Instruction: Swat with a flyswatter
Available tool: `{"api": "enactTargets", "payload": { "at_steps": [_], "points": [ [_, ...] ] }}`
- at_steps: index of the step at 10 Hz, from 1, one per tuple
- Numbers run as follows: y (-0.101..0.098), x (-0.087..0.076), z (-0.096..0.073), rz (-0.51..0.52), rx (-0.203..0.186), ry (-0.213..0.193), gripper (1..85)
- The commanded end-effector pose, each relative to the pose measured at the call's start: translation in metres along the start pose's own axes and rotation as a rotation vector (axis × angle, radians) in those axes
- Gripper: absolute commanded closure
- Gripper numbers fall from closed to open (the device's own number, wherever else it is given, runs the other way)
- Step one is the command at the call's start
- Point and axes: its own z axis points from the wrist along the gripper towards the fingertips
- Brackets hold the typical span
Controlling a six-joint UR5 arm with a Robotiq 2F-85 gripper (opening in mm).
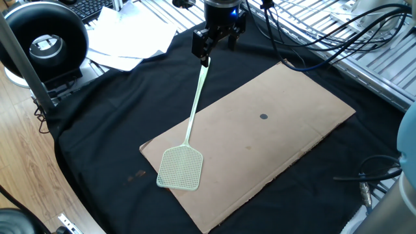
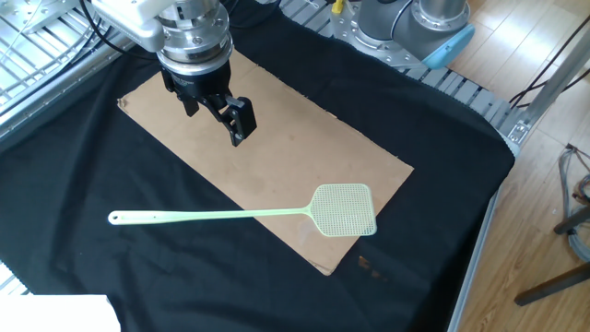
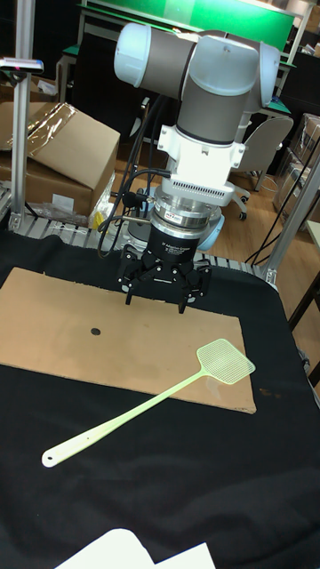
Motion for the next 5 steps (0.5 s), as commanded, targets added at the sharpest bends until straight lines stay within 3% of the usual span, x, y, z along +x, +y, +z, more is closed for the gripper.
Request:
{"api": "enactTargets", "payload": {
  "at_steps": [1, 5],
  "points": [
    [0.0097, 0.0118, -0.0001, 0.015, -0.026, 0.046, 83.3],
    [0.0093, 0.0115, -0.0004, 0.019, -0.018, 0.047, 83.3]
  ]
}}
